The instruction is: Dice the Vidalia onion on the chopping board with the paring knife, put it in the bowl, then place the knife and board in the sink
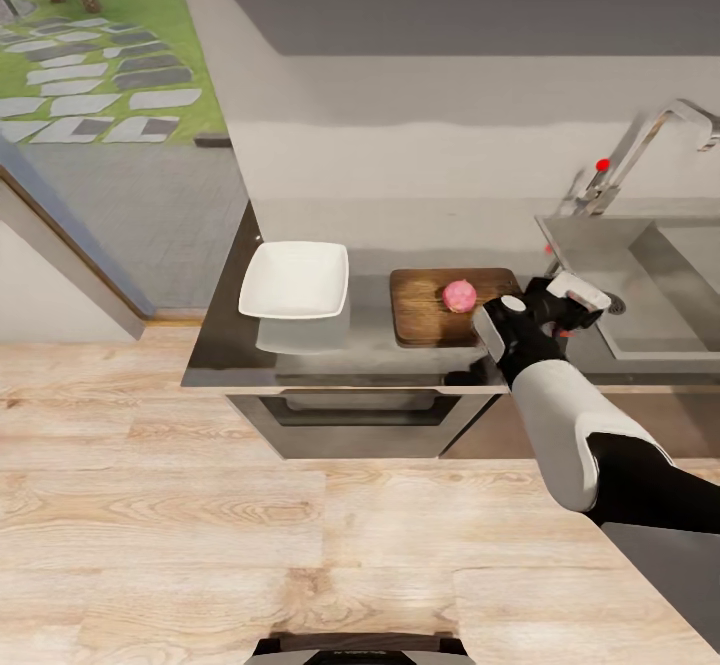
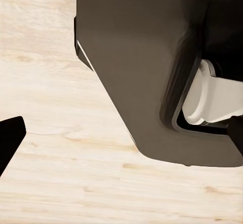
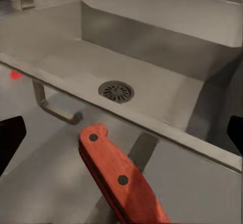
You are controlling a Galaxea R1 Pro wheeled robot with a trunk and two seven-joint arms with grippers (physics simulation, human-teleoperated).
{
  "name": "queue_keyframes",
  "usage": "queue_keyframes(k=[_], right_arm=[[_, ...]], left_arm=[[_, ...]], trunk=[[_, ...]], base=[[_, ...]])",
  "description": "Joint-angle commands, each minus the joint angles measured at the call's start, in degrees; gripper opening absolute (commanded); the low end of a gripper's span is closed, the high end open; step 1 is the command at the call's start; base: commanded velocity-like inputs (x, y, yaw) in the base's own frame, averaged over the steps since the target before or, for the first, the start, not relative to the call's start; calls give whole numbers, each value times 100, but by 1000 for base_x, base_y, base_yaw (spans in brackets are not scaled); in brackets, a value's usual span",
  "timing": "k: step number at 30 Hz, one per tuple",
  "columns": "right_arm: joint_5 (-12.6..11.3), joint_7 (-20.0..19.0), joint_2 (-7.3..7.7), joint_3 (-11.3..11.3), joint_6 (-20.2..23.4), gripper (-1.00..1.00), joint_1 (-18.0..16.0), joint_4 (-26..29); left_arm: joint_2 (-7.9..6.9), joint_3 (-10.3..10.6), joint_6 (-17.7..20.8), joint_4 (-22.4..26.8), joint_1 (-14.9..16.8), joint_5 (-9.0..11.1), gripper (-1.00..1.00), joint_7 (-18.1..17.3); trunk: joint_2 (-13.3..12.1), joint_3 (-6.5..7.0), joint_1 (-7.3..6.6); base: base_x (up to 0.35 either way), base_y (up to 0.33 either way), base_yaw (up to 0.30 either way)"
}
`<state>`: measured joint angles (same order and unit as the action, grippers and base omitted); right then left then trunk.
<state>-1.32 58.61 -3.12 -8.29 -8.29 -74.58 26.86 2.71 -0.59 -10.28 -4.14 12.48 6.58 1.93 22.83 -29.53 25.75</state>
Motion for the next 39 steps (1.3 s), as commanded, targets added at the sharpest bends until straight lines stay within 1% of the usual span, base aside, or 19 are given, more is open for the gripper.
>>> queue_keyframes(k=[1, 6, 12, 14, 19, 23, 25, 26, 27, 28, 29, 31, 32, 33, 34, 35, 36, 37, 39], right_arm=[[-17, -4, -4, -22, 88, 100, -4, 121], [-17, 0, -10, -4, 1264, 100, -4, 1388], [-14, 49, -48, 8, 2344, 100, -4, 2526], [-16, 66, -46, 9, 2568, 100, -4, 2684], [-26, 51, -24, 8, 2772, 100, -4, 2803], [-39, -190, -14, 14, 3058, 100, -4, 2819], [-38, -629, -2, 11, 3416, 100, 1, 2822], [-25, -1076, 18, 6, 3714, 100, 2, 2823], [-20, -1341, 44, 4, 3868, 100, 3, 2823], [-19, -1952, 147, -1, 4174, 100, 4, 2824], [-22, -2292, 233, -1, 4321, 100, 4, 2824], [-28, -3845, 677, 11, 4855, 100, 5, 2820], [-26, -4260, 787, 13, 4978, 100, 5, 2819], [-16, -5086, 987, 18, 5207, 100, 5, 2818], [-7, -5488, 1082, 21, 5307, 100, 5, 2818], [25, -6230, 1270, 25, 5465, 100, 5, 2817], [49, -6563, 1361, 28, 5522, 100, 5, 2817], [120, -7137, 1538, 31, 5606, 100, 5, 2816], [266, -7749, 1763, 30, 5681, 100, 5, 2820]], left_arm=[[2, -2, -44, -26, 9, 45, 100, 0], [-1, -2, -44, -26, 9, 45, 100, 0], [1, -1, -50, -26, 9, 45, 100, 0], [1, -2, -51, -26, 9, 45, 100, 0], [-1, -2, -49, -26, 9, 45, 100, 0], [1, -2, -46, -26, 9, 45, 100, 0], [1, -2, -45, -26, 9, 45, 100, 0], [1, -2, -45, -26, 9, 45, 100, 0], [1, -2, -45, -26, 9, 45, 100, 0], [1, -2, -45, -26, 9, 45, 100, 0], [2, -2, -45, -26, 9, 45, 100, 0], [2, -2, -44, -26, 9, 45, 100, 0], [2, -2, -44, -26, 9, 45, 100, 0], [2, -2, -44, -26, 9, 45, 100, 0], [2, -2, -44, -26, 9, 45, 100, 0], [2, -2, -44, -26, 9, 45, 100, 0], [2, -2, -44, -26, 9, 45, 100, 0], [2, -2, -44, -26, 9, 45, 100, 0], [2, -2, -44, -26, 9, 45, 100, 0]], trunk=[[9, -8, 3], [9, -8, 3], [9, -8, 3], [9, -8, 3], [9, -8, 3], [9, -8, 3], [9, -8, 3], [9, -8, 3], [9, -8, 3], [9, -8, 3], [9, -8, 3], [9, -8, 3], [9, -8, 3], [9, -8, 3], [9, -8, 3], [9, -8, 3], [9, -8, 3], [9, -8, 3], [9, -8, 3]], base=[[0, 0, 0], [0, 0, 0], [0, 0, 0], [0, 0, 0], [0, 0, 0], [-21, 0, 0], [-88, 0, 0], [-122, 0, 0], [-132, 0, 0], [-147, 0, 0], [-152, 0, 0], [-171, 0, 0], [-189, 0, 0], [-205, 0, 0], [-211, 0, 0], [-225, 0, 0], [-234, 0, 0], [-250, 0, 0], [-261, 0, 0]])
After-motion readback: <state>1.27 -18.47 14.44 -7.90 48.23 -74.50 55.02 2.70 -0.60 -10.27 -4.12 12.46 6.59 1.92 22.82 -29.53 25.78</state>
